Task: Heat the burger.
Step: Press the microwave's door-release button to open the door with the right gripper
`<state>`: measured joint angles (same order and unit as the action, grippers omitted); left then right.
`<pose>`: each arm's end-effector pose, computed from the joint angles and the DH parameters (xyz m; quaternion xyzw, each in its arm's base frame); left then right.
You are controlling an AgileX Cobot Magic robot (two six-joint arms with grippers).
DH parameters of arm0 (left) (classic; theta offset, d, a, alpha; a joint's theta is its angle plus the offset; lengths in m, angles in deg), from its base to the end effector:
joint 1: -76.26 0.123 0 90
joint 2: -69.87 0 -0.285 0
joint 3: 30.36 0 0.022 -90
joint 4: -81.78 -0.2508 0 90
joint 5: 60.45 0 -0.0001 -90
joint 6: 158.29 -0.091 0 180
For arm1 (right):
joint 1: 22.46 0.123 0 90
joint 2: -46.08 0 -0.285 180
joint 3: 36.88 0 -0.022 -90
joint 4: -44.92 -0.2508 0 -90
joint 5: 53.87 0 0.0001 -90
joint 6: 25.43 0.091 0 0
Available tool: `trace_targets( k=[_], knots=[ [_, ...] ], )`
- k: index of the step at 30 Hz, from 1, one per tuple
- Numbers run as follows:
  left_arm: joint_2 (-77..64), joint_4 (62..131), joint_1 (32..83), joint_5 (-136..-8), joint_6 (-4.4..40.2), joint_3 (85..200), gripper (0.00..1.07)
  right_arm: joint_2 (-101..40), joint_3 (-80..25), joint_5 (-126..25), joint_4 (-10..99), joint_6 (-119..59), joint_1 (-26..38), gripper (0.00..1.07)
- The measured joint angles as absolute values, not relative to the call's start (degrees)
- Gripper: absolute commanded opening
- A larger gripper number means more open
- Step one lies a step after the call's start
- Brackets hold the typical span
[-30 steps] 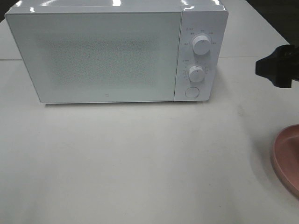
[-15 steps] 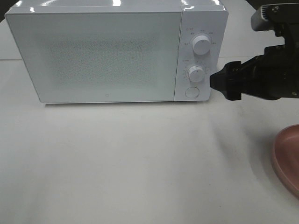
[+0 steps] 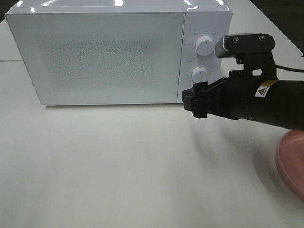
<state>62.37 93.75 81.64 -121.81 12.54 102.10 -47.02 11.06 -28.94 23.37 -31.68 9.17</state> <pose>-0.0076 -0.0174 0.2828 0.0337 0.8446 -0.0369 0.5330 0.2371 0.1295 0.1846 -0.0951 0.8487 0.1365 0.5021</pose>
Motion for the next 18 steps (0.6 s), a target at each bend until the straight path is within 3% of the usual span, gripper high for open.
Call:
trace_targets(
  k=[18],
  knots=[
    [62.37, 93.75, 81.64, -121.81, 12.54, 102.10, 1.00, -56.71, 16.44, -0.98, -3.56, -42.05, 22.29, 0.76]
  ],
)
